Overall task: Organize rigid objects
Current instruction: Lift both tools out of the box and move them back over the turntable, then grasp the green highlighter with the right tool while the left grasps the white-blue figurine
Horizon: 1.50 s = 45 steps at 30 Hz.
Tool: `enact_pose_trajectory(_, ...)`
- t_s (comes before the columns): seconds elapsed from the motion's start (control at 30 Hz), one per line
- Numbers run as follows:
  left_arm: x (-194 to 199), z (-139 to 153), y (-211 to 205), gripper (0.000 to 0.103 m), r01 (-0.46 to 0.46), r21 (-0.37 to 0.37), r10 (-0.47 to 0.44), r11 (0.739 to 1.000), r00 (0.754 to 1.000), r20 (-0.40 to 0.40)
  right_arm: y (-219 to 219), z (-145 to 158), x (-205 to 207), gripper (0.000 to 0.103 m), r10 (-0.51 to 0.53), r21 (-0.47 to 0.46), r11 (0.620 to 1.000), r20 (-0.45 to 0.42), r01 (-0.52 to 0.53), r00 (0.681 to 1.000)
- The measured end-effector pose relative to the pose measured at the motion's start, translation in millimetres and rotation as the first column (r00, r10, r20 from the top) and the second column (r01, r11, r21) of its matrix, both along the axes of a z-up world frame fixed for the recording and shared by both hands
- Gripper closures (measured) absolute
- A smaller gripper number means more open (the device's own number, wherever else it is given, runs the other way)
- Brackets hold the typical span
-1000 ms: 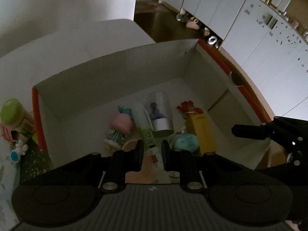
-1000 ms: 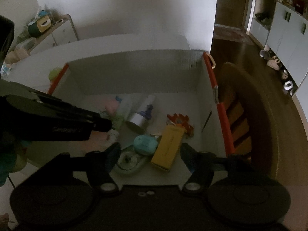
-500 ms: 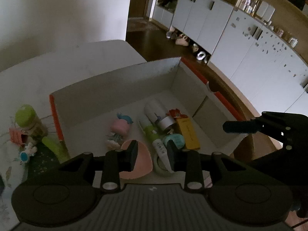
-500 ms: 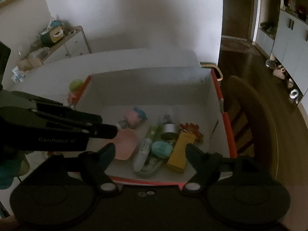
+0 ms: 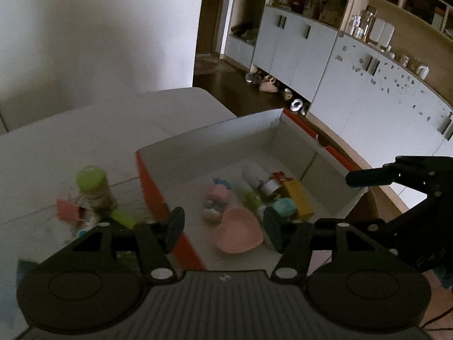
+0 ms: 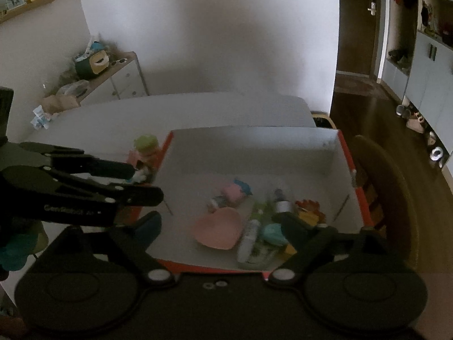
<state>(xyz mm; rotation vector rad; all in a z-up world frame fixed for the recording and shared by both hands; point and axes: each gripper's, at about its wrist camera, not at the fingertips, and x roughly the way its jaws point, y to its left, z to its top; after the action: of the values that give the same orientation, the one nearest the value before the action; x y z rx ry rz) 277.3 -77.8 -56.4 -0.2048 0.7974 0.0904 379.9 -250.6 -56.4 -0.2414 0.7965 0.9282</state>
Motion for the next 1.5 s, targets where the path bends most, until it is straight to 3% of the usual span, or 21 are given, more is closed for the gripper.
enact_pose_trajectory(0.3,-47.8,3.5,44.1,0.042,0.001,0.014,-0.001,1.000,0.999,0.037,39.1,8.2,-33.1,0.005,-0.009,0.030,1.000,0.017,0.009,1.000)
enact_pose_trajectory(0.4,-63.5,4.5,59.3,0.030,0.003,0.026,-0.004,1.000,0.998,0.059,54.3,8.5,-44.6,0.005,-0.004,0.042,0.999,0.029,0.003,1.000)
enact_pose_trajectory(0.57,-83.0,4.4,84.8,0.028,0.021,0.009,-0.022,1.000,0.996,0.087,81.5,6.8,-60.6,0.005,-0.013,0.046,0.999,0.023,0.012,1.000)
enact_pose_trajectory(0.73,-95.1,-0.4,107.8,0.021,-0.007,0.038,0.003,0.999,0.995,0.102,108.3,3.7,-74.6,0.005,-0.023,0.036,0.999,0.023,0.022,0.999)
enact_pose_trajectory(1.1,-93.7,-42.4,160.1,0.021,-0.084,0.074,0.078,0.994,0.993,0.085,157.9,-11.4,-81.8,0.005,-0.076,0.024,0.997,0.024,0.076,0.997)
enact_pose_trajectory(1.3,-84.1,-69.0,166.4,0.021,-0.080,0.123,0.072,0.989,0.995,0.070,183.1,-31.7,-71.8,0.012,-0.127,0.002,0.992,-0.006,0.127,0.992)
enact_pose_trajectory(1.5,-74.6,-89.7,170.6,0.021,-0.068,0.100,0.063,0.993,0.997,0.054,206.6,-52.3,-69.3,0.019,-0.143,-0.038,0.989,-0.022,0.143,0.989)
